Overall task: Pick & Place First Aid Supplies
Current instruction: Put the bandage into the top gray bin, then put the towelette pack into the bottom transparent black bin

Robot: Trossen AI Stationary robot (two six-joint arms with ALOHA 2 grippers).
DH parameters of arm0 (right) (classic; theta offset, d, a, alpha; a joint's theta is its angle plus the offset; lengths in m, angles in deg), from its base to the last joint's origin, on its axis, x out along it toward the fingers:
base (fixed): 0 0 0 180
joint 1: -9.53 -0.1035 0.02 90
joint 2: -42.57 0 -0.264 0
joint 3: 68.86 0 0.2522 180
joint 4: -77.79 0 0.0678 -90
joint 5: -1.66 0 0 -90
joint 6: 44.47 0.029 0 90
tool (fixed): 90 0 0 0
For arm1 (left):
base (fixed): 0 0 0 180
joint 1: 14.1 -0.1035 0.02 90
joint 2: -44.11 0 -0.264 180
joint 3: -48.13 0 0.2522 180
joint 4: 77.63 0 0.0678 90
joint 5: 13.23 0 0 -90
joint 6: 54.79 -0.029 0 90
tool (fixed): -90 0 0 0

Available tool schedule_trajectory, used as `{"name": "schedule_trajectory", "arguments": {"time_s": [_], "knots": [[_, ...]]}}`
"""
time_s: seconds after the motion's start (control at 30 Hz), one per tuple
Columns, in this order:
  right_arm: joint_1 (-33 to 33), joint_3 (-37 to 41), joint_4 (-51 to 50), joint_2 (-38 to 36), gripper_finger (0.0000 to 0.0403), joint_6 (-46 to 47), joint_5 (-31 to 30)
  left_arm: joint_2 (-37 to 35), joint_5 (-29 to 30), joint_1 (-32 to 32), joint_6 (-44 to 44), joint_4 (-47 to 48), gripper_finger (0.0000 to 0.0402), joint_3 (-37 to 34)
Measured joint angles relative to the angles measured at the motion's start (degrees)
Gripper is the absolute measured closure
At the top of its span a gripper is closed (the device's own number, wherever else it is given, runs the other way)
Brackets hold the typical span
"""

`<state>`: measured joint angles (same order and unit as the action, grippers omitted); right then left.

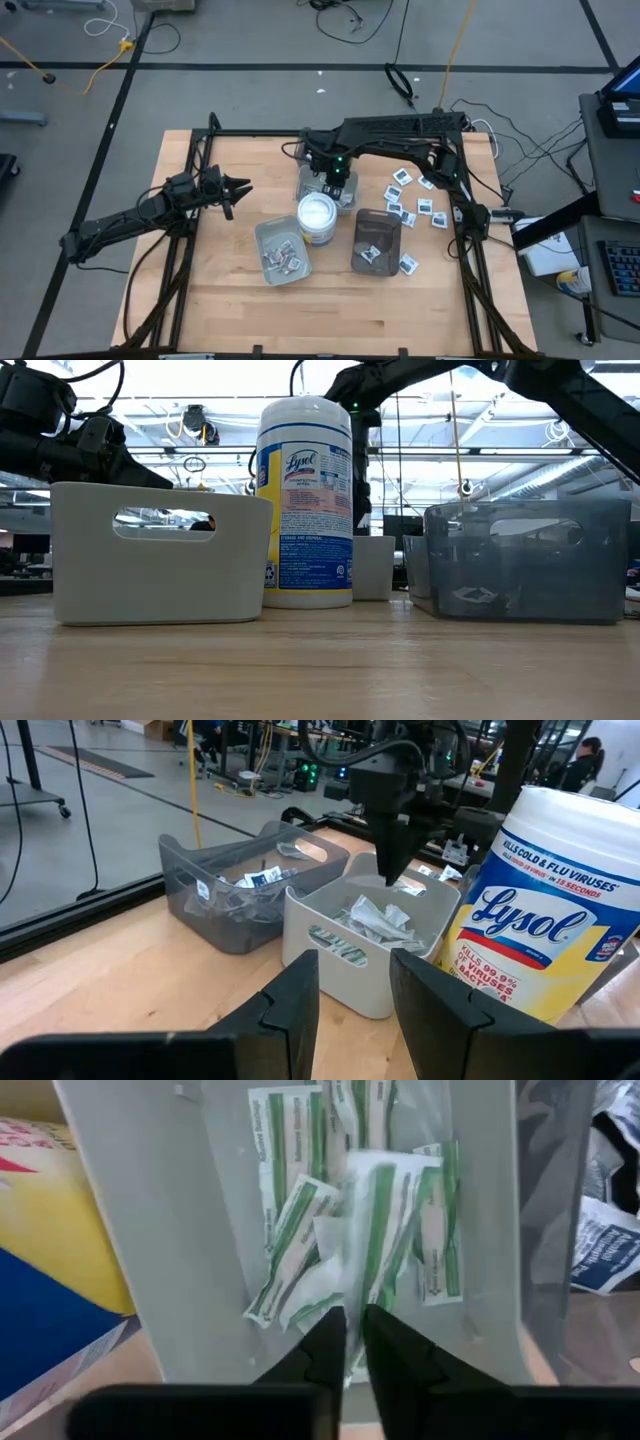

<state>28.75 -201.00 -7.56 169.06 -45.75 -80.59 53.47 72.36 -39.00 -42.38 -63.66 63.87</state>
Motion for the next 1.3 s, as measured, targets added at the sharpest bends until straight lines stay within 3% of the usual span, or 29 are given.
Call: {"name": "schedule_trajectory", "arguments": {"time_s": [0.27,0.43,0.63,0.8,0.97,1.3], "knots": [[0.26,0.06,-0.22,-0.02,0.0276,0.10,1.42,0.00,0.00,0.00,0.00,0.00,0.0273,0.01],[1.33,0.06,-0.22,-0.02,0.0236,0.56,1.38,0.00,0.00,0.00,-0.01,0.00,0.0273,0.00],[4.43,0.06,0.04,-1.65,0.0228,8.86,-0.88,0.00,0.00,0.01,0.00,0.00,0.0273,0.00],[6.75,0.06,0.23,-2.48,0.0231,5.68,-4.67,0.00,0.00,-0.01,0.01,0.00,0.0273,0.00],[11.14,0.06,-1.42,-2.46,0.0233,2.03,-4.72,0.00,0.00,-0.01,0.01,0.00,0.0273,0.00],[22.58,0.06,-2.41,-2.46,0.0236,5.83,-4.76,0.00,0.00,0.00,0.00,0.00,0.0273,0.01]]}}
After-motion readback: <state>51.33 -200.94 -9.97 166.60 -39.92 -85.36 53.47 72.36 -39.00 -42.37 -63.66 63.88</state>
